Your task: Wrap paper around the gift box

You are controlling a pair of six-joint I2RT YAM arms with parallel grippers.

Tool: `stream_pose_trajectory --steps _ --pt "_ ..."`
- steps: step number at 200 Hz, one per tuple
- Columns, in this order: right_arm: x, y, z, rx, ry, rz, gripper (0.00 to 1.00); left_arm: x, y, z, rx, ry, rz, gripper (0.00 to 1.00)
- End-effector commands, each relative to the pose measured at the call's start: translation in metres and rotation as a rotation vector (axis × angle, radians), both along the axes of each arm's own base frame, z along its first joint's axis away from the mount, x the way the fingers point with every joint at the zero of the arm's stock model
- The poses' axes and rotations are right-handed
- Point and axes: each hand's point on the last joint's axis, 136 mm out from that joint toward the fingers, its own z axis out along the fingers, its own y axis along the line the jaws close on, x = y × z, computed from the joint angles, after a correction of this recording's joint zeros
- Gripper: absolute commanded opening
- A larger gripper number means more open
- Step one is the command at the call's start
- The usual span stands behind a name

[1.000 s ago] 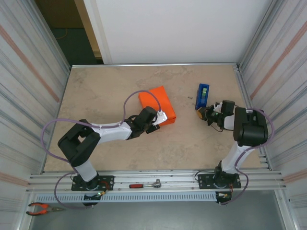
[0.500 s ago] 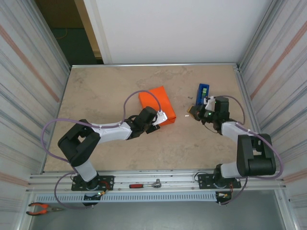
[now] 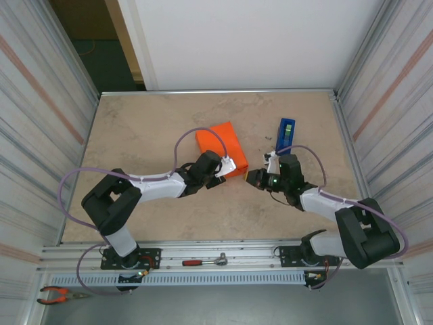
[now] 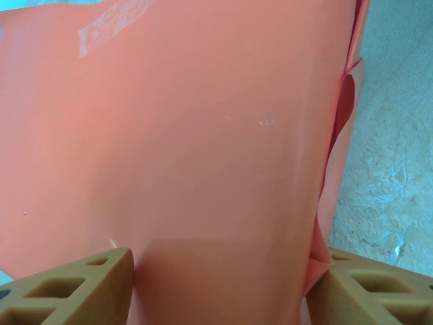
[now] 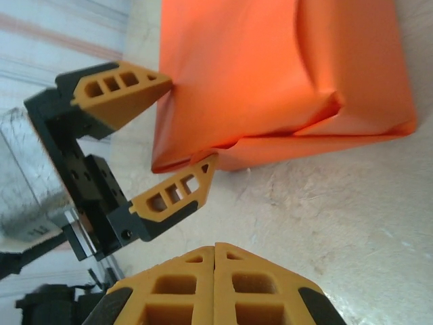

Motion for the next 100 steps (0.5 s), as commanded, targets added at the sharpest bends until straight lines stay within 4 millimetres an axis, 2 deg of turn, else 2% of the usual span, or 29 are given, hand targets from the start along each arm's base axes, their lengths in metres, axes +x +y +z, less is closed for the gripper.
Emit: stream_pose_trajectory --steps 1,100 --pt "0.0050 0.0068 0.0203 -0.015 -0.156 -0.005 0.00 -0.0075 0.0048 -0.0227 0.059 0.051 -0.014 0.64" --pt "0.0101 0.0156 0.0256 -0.007 -0.214 -0.030 0.00 -0.0094 0.0040 -0.0256 0.062 0.057 -0.016 0.64"
